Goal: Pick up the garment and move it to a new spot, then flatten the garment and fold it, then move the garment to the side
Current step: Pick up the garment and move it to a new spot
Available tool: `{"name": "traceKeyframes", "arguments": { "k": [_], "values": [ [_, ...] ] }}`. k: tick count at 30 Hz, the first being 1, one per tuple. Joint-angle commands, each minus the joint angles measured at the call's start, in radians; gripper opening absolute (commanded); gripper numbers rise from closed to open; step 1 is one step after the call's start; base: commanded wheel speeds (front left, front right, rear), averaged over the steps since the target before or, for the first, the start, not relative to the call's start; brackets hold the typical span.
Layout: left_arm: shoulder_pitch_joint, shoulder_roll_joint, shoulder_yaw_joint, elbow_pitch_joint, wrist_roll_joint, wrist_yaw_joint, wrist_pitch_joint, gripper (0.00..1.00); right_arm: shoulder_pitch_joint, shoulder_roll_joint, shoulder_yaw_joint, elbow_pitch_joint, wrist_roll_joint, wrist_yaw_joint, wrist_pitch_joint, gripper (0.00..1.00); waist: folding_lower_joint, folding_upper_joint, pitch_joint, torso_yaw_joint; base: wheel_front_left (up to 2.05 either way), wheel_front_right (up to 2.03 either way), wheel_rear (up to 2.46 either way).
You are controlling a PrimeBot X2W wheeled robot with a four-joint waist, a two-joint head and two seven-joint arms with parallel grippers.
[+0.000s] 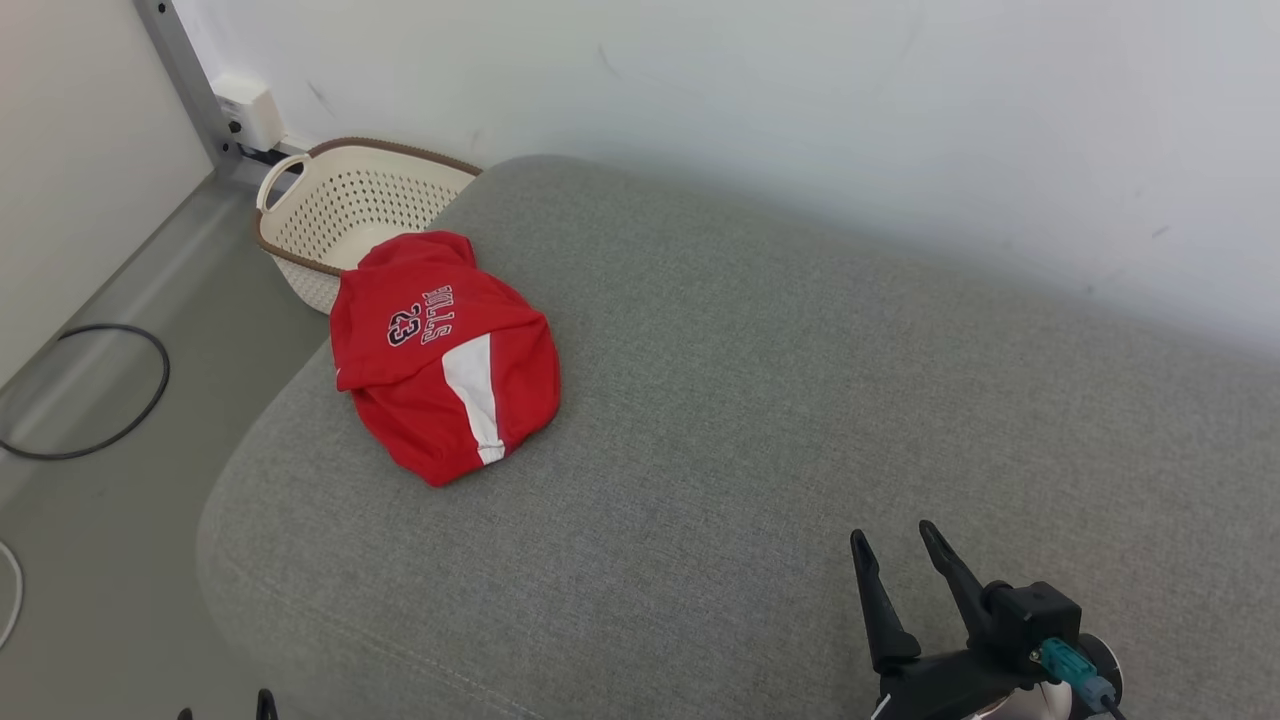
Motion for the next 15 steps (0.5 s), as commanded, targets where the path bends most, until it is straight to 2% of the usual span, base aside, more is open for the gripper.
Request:
{"name": "traceKeyframes", "arguments": {
  "k": [1, 10, 15],
  "values": [
    [0.003, -0.001, 0.002, 0.007, -0.02, -0.013, -0.001, 1.0, -0.011, -0.006, 0.001, 0.0, -0.002, 0.0, -0.001, 1.0, 0.0, 0.0, 0.013, 0.003, 0.0, 0.0, 0.0],
    [-0.158, 0.001, 0.056, 0.049, -0.061, -0.07, -0.001, 1.0, -0.055, -0.052, -0.003, -0.04, -0.023, 0.0, -0.001, 1.0, 0.0, 0.0, 0.124, -0.069, 0.0, 0.0, 0.0],
    [-0.314, 0.035, 0.099, 0.105, -0.066, -0.121, -0.001, 1.0, -0.096, -0.082, -0.008, -0.064, -0.031, 0.0, -0.001, 1.0, 0.0, 0.0, 0.197, -0.119, 0.0, 0.0, 0.0]
  ]
}}
